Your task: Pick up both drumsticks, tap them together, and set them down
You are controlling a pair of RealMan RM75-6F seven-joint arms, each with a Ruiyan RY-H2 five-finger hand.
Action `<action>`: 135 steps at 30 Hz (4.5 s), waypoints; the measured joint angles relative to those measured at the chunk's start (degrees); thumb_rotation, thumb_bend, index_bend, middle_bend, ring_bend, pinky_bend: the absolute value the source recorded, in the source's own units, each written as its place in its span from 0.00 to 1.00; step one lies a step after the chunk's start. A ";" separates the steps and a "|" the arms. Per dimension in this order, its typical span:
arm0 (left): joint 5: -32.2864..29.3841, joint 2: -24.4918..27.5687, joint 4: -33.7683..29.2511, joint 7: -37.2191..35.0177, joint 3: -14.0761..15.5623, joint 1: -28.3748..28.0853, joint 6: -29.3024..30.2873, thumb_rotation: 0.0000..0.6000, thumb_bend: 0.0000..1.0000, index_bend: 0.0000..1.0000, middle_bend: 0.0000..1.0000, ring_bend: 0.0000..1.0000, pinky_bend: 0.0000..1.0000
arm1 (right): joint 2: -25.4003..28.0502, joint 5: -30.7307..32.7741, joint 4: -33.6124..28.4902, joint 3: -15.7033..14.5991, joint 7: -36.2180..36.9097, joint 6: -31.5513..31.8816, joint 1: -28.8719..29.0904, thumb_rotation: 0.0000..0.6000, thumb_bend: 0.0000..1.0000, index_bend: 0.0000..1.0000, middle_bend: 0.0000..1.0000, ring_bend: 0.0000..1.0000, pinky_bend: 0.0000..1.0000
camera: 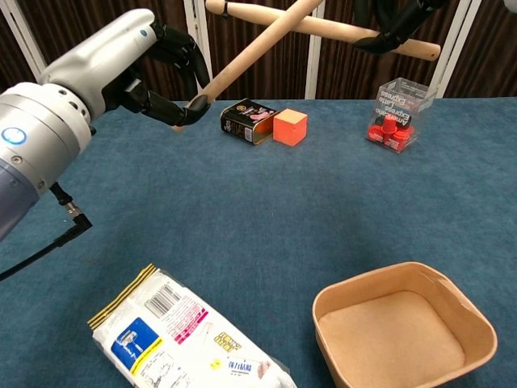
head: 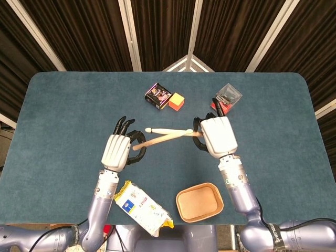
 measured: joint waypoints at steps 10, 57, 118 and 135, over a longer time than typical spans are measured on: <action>0.56 -1.26 0.63 0.40 0.26 -0.85 -0.23 1.00 0.48 0.55 0.64 0.14 0.00 | 0.29 -0.52 -1.02 -0.17 -0.41 0.22 -0.08 1.00 0.49 0.62 0.69 0.45 0.04; 7.99 15.59 30.99 -18.29 12.55 3.62 -13.89 1.00 0.48 0.56 0.64 0.14 0.00 | -13.91 -23.61 45.96 -14.74 20.11 -5.71 -9.26 1.00 0.49 0.63 0.69 0.47 0.04; 4.54 42.34 -6.46 -3.96 17.93 15.43 -4.87 1.00 0.27 0.01 0.00 0.00 0.00 | -12.04 -3.24 32.19 1.28 14.13 -11.95 -11.96 1.00 0.35 0.03 0.07 0.15 0.00; 17.54 43.07 -4.98 -10.50 23.04 26.08 8.78 1.00 0.27 0.02 0.00 0.00 0.00 | 5.60 -27.94 18.81 -12.55 31.47 2.32 -29.41 1.00 0.35 0.04 0.07 0.13 0.00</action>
